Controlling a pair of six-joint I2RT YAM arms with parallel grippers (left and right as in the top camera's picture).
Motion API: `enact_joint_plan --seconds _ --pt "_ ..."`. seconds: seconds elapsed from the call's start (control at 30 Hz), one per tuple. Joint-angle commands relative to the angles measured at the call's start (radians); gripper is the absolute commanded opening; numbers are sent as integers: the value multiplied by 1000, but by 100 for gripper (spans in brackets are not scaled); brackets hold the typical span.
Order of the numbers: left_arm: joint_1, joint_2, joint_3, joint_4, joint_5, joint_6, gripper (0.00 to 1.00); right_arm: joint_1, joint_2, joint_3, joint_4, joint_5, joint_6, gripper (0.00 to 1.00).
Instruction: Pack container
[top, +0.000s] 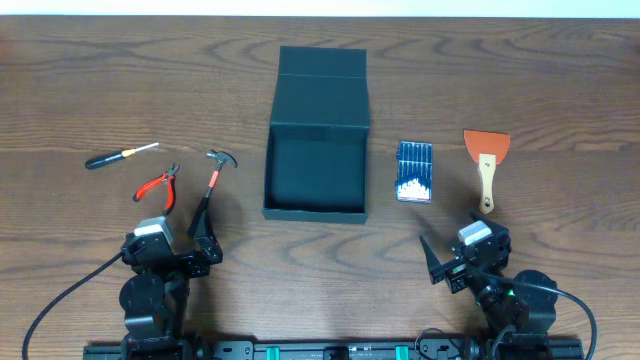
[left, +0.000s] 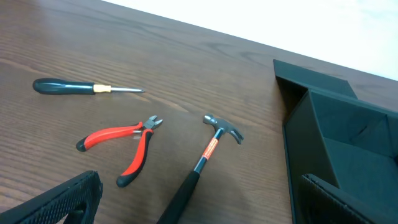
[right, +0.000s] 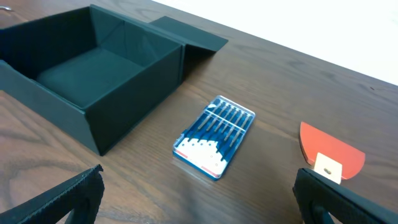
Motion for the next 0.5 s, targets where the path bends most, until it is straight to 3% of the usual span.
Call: enact_joint_plan --seconds 0.0,0.1,0.23,0.33,0.47 --pt "-4 -5 -14 -16 -23 -5 98 -8 18 9 17 6 89 99" --pt "-4 -3 8 -2 41 -7 98 -8 103 56 19 63 172 99" --pt "-4 49 90 -10 44 -50 98 -8 317 175 20 100 136 99" --pt "-3 165 200 -30 14 -50 98 -8 547 335 14 109 41 99" --pt "-3 438 415 -84 -20 -46 98 -8 929 686 -95 112 -13 99"
